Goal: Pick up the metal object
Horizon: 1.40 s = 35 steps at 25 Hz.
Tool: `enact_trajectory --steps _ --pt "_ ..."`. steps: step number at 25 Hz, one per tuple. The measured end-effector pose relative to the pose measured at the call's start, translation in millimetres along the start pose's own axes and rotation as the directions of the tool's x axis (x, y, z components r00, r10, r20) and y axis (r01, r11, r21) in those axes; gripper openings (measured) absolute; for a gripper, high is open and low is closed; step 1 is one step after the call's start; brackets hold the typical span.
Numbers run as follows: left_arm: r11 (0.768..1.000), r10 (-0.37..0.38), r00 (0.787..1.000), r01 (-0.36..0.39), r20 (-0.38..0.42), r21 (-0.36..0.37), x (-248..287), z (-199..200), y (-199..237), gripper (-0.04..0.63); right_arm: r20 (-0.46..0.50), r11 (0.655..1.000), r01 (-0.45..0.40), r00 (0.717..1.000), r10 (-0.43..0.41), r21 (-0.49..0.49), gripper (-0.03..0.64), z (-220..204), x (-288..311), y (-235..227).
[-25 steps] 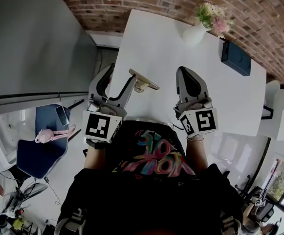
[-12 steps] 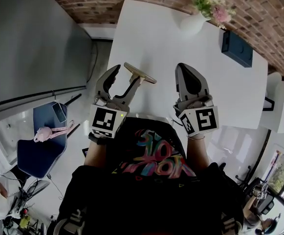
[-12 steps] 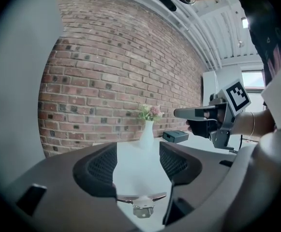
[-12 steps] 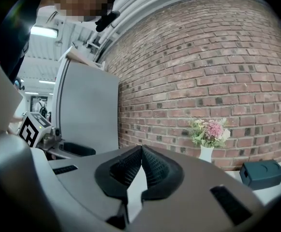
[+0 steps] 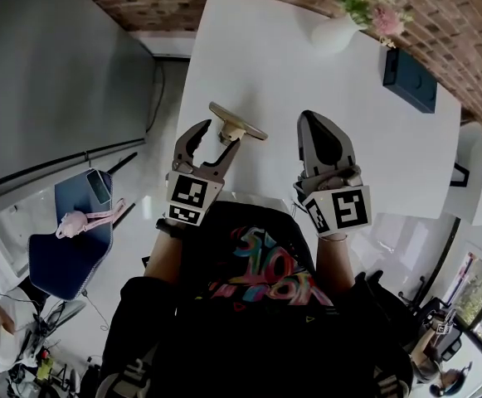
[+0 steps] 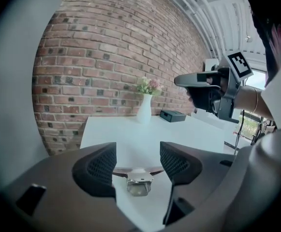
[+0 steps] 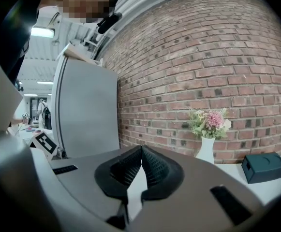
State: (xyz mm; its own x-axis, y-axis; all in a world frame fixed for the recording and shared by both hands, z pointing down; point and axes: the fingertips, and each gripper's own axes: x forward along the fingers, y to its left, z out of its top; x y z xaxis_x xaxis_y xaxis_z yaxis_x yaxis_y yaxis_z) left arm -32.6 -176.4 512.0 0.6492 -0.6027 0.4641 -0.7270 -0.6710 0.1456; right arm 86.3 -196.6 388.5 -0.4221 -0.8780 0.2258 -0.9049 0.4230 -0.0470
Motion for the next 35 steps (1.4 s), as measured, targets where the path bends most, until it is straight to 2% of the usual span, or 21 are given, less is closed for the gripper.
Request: enact_trajectory --steps 3,13,19,24,28,35 --pt "0.999 -0.012 0.999 0.011 -0.042 -0.031 9.0 -19.9 2.9 0.270 -0.016 1.000 -0.005 1.000 0.005 0.013 0.018 -9.1 3.6 2.1" --pt "0.997 -0.044 0.988 0.035 -0.151 -0.063 37.3 -69.2 -2.4 0.281 -0.055 1.000 0.007 0.998 -0.005 0.030 0.018 -29.7 6.4 -0.6" --pt "0.999 0.007 0.979 -0.017 -0.205 -0.043 61.6 -84.0 -4.5 0.291 -0.059 0.999 0.006 0.998 -0.003 0.049 0.018 -33.5 11.3 -15.1" --pt "0.998 0.016 0.970 -0.028 -0.242 -0.047 74.2 -104.6 -9.7 0.295 -0.069 0.998 0.014 0.998 -0.010 0.060 0.018 -39.4 13.7 -18.5" --pt "0.999 0.042 0.961 -0.049 -0.275 -0.019 82.7 -112.4 -8.7 0.295 -0.070 0.998 0.017 0.997 -0.013 0.062 0.018 -42.1 14.7 -20.8" --pt "0.995 0.098 0.955 -0.097 -0.280 0.020 96.1 -112.2 -2.6 0.295 -0.093 0.997 0.025 0.996 -0.017 0.078 0.018 -48.8 13.3 -23.3"
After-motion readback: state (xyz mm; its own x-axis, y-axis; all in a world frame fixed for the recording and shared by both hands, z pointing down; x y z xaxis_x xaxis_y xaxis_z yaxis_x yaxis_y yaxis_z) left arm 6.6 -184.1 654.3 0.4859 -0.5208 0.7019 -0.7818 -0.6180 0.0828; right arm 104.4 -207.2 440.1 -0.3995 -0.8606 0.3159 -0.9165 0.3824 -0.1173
